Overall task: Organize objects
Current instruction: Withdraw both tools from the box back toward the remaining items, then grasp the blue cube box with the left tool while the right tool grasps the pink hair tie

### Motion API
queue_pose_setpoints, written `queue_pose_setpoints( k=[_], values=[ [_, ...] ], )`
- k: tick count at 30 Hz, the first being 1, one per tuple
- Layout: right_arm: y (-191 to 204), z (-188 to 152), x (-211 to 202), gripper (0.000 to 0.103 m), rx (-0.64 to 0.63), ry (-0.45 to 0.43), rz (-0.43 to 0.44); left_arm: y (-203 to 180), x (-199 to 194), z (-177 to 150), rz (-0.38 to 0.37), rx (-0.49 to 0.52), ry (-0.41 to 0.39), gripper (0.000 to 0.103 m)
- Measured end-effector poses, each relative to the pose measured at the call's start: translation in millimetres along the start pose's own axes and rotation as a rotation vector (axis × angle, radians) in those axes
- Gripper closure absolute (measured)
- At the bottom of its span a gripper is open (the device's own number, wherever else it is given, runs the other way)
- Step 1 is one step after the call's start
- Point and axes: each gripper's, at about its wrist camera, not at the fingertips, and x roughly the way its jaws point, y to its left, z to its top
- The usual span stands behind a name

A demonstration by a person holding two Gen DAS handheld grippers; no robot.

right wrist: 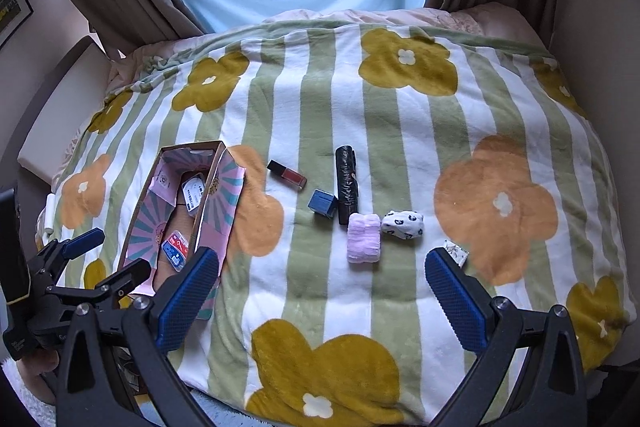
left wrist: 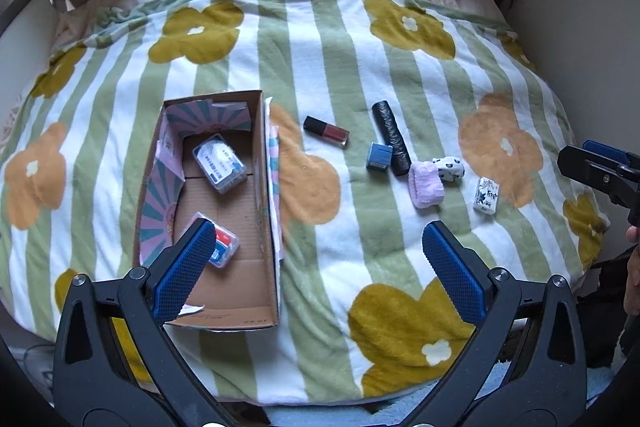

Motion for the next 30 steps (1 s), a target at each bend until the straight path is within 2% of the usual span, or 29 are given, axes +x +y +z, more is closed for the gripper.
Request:
queue_pose_setpoints(
  k=[7,13,21,30],
  values=[
    [-23,2,3,0.0,-0.006,0.008,0.023,-23,15,13,-0.025,0.002,0.013,0.0],
    [-44,0,27,0.0,-0.004,0.05,0.04,-43,48,27,-0.045,0.013,0.045,0.0],
    [-64,-13,90,0.0,0.016,0.105,0.053,-65,122,51,-0.058,0.039,0.104,0.0],
    [-78,-20,168,0.0,0.038,0.122,0.04,-86,222,61,-0.055,0.135,0.186,0.0]
  ],
)
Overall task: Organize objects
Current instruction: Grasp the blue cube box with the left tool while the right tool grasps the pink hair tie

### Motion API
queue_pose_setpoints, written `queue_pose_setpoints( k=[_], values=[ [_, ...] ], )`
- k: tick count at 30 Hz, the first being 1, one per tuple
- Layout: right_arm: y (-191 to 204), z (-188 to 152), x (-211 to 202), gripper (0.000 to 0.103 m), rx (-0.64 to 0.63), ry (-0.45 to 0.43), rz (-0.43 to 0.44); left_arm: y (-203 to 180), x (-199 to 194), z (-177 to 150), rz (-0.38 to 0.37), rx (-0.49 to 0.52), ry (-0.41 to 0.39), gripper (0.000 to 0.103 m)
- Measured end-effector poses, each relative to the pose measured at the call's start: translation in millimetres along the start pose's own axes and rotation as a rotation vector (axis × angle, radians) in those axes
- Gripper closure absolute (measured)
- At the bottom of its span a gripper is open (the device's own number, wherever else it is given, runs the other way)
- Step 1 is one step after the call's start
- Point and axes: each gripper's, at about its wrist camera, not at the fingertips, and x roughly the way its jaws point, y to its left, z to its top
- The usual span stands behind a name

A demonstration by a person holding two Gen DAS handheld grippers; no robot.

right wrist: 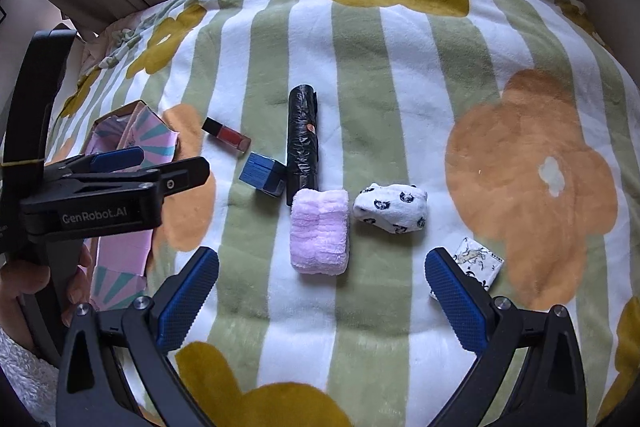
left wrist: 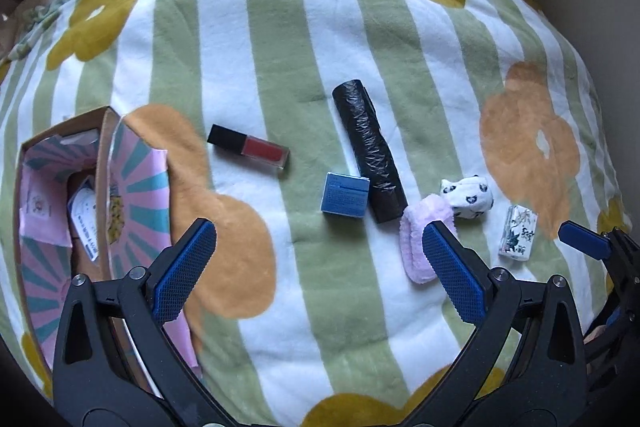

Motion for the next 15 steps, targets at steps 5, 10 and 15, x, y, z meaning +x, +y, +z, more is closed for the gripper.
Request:
queue_pose_setpoints(
  k=[5,10,15],
  values=[
    [-2,-1,35,0.001,0.026,0.017,-0.001,-2,44,6,-0.004,0.027,0.05,0.003],
    [2,-1,61,0.006,0.035,0.038,-0.009,-2,74,10,-0.022,0.072,0.08,0.005],
    [2,-3,80,0.012,0.065,0.067,-0.015,-2,92,12,-0.041,0.068,0.109,0.014]
  ],
)
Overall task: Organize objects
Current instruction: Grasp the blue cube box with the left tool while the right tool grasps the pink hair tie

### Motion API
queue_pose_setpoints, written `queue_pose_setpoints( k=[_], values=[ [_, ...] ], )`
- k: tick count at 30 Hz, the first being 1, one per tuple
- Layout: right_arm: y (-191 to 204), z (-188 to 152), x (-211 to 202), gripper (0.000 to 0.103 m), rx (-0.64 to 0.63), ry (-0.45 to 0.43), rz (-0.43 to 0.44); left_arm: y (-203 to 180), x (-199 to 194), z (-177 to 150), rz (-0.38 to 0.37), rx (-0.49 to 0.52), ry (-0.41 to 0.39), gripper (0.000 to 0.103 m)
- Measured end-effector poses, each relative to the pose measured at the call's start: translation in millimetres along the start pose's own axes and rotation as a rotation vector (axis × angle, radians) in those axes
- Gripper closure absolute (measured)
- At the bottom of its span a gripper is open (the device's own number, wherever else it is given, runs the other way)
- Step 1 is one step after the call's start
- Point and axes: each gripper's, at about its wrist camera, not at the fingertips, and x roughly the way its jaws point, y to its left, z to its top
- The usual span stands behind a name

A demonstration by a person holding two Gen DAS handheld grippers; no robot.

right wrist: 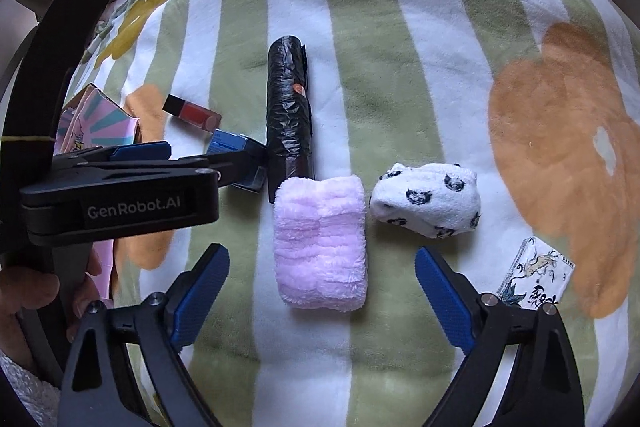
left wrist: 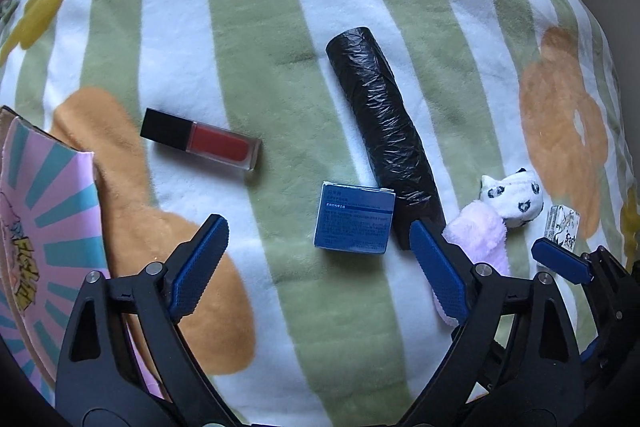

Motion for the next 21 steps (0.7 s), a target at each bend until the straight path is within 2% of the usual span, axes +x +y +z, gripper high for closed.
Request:
queue_pose_setpoints(
  k=[2,4,11,13,17,19,21],
  values=[
    [-1,1,5,0.016,0.012,0.012,0.004,2,5,1,-0.018,-0.009,0.008,0.017],
    [-1,2,9,0.018,0.019,0.021,0.005,4,11,2,-0.032,-0.014,0.023,0.034],
    [1,6,14,0.018,0.013,0.026,0.003,6,22,5,-0.075,-0.024,0.038,0.044],
    [3,7,15,0.026,0.004,0.027,-0.001,3,25,5,-0.078,-0.013,0.044,0.051],
    [6,9,24,0.041,-0.002,0.053,-0.012,-1,31,5,-0.071,0.009,0.051,0.056],
    [6,8,26,0.049,0.002,0.066,-0.013,-2,33,5,-0.09,0.018,0.055,0.067],
    [6,8,28,0.056,-0.001,0.073,-0.019,-4,33,5,-0.079,0.034,0.05,0.067]
  ],
)
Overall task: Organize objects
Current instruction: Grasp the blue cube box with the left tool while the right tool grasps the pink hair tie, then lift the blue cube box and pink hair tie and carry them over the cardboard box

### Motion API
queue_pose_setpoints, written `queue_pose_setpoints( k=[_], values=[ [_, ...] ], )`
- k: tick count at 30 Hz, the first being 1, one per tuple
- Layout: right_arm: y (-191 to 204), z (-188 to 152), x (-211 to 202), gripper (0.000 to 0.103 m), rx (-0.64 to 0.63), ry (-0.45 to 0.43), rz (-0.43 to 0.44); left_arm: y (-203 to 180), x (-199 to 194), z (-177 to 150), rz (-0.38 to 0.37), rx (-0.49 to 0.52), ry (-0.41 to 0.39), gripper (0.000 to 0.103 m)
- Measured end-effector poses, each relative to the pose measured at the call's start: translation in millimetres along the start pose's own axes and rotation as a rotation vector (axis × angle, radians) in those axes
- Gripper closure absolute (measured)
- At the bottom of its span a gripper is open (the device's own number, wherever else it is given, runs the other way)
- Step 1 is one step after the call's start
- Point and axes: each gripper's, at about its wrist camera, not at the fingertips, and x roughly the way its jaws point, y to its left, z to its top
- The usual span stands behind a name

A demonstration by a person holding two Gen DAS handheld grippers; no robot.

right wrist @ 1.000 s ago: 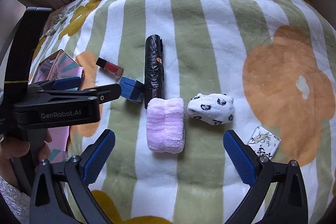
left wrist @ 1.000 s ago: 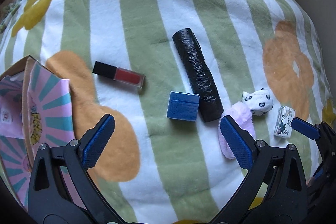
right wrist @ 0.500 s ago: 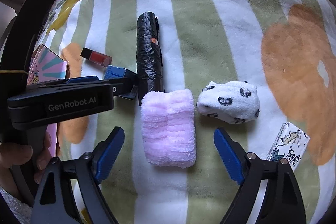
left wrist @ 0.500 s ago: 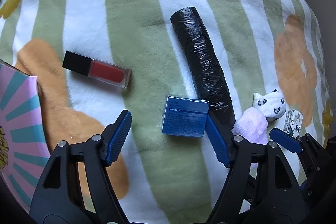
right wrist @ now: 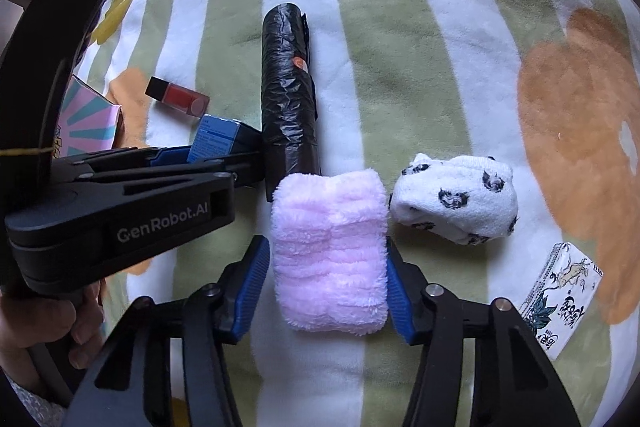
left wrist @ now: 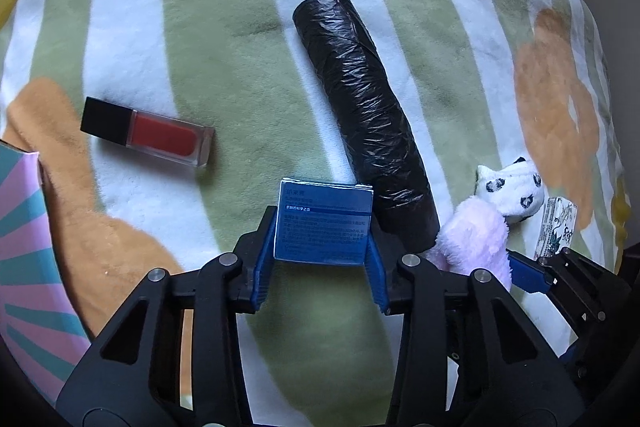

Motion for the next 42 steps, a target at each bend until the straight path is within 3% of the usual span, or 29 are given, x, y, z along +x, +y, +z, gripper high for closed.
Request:
queue_pose_setpoints(
  k=[10,16,27,36,42],
  values=[
    [-6,0,-14,0.061,0.001,-0.019,0.003,4,-10,2,0.008,-0.012,-0.025,0.068],
    [-2,3,-34,0.061,0.003,-0.042,0.001,1,-35,-1,0.018,-0.011,-0.06,0.068],
    [10,5,-123,0.061,-0.035,-0.131,-0.018,-22,-150,-42,0.047,-0.044,-0.168,0.068],
    [21,-14,-207,0.061,-0.091,-0.187,-0.058,-36,-239,-98,0.084,-0.153,-0.248,0.068],
    [28,-30,-241,0.061,-0.113,-0.216,-0.073,-47,-274,-128,0.097,-0.166,-0.295,0.068]
  ],
)
